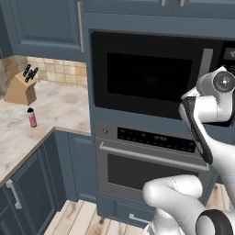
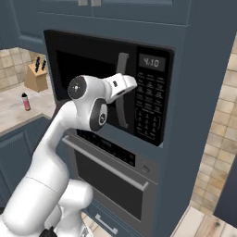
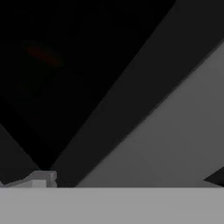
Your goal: Place the microwavable item in the microwave. Then, close the microwave door and press the start button.
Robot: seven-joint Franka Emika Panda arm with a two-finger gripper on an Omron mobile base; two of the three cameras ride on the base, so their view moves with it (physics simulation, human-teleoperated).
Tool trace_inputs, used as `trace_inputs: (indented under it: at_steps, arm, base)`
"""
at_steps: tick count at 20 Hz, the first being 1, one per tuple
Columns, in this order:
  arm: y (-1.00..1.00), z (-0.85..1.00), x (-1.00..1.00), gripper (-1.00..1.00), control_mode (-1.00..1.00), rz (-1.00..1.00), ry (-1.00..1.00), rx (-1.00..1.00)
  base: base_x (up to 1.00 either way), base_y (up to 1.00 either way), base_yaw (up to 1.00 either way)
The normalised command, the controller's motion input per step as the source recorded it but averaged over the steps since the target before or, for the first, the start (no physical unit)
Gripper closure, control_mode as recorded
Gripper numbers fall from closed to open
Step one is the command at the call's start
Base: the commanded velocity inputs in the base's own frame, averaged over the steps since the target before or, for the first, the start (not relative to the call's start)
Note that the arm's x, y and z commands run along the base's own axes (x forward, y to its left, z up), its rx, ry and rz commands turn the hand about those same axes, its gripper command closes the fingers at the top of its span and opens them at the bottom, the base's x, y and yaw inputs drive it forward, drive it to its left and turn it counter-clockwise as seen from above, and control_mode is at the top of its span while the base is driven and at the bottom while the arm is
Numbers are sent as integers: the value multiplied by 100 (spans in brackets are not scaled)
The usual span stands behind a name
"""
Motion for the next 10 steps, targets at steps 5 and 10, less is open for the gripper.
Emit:
trace_inputs:
  at_steps: [5,10]
  arm:
    - [3,0,77,-100,-100,0,-4,1]
    - [3,26,-23,-100,-100,0,-8,0]
  base:
    - [0,0,0]
    - [0,0,0]
